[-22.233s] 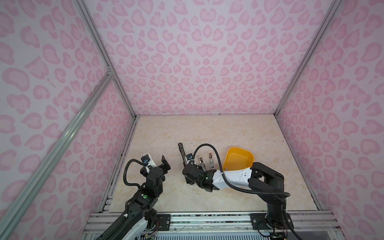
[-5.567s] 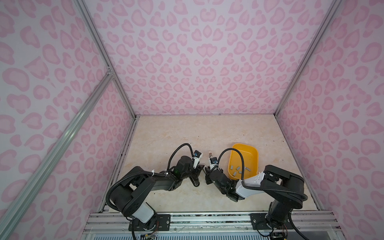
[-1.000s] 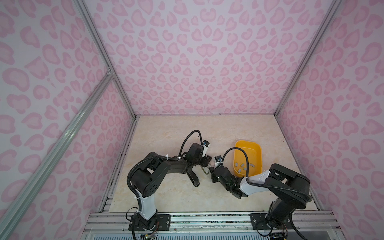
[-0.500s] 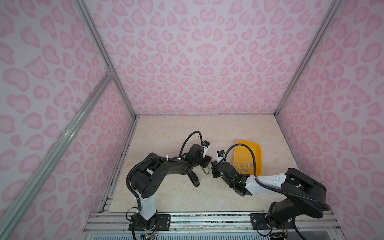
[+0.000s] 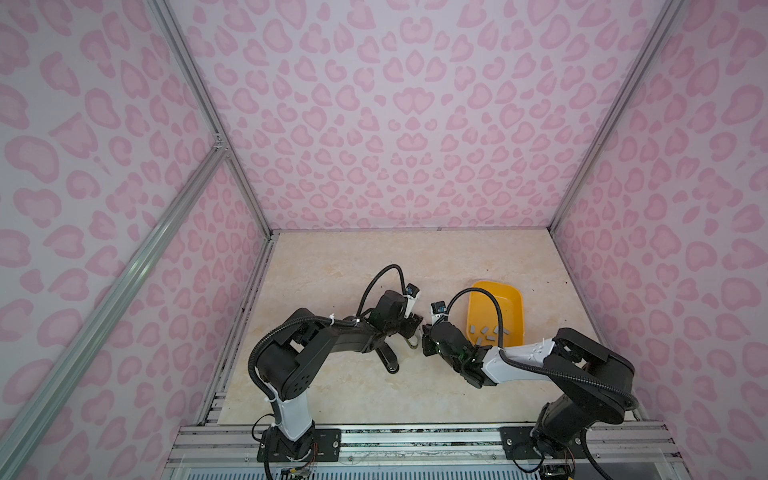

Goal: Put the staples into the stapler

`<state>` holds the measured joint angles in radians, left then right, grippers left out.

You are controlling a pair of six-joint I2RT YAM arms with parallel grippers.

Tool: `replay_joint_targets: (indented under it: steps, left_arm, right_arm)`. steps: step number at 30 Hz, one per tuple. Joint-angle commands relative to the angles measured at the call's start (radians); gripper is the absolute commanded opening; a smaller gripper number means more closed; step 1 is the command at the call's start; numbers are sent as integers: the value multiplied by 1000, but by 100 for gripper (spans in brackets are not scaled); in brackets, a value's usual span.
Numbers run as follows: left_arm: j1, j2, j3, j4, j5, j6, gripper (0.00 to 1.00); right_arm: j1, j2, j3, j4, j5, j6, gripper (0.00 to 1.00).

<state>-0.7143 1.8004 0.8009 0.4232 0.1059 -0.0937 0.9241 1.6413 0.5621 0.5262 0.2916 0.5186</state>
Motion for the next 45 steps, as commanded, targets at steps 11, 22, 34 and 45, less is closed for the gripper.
replay_joint_targets:
  steps: [11, 22, 34, 45]
  left_arm:
    - [-19, -12, -28, -20, -8, 34, 52]
    - [-24, 7, -41, 4, -11, 32, 51]
    - [-23, -13, -92, 64, -49, 18, 50]
    - [-23, -66, -81, 51, -83, 13, 54]
  right_arm:
    - [25, 55, -36, -31, 38, 41, 13]
    - [31, 121, -74, 21, 66, 57, 12]
    - [29, 187, -92, 76, 72, 52, 12]
    - [23, 46, 39, -86, 63, -5, 22]
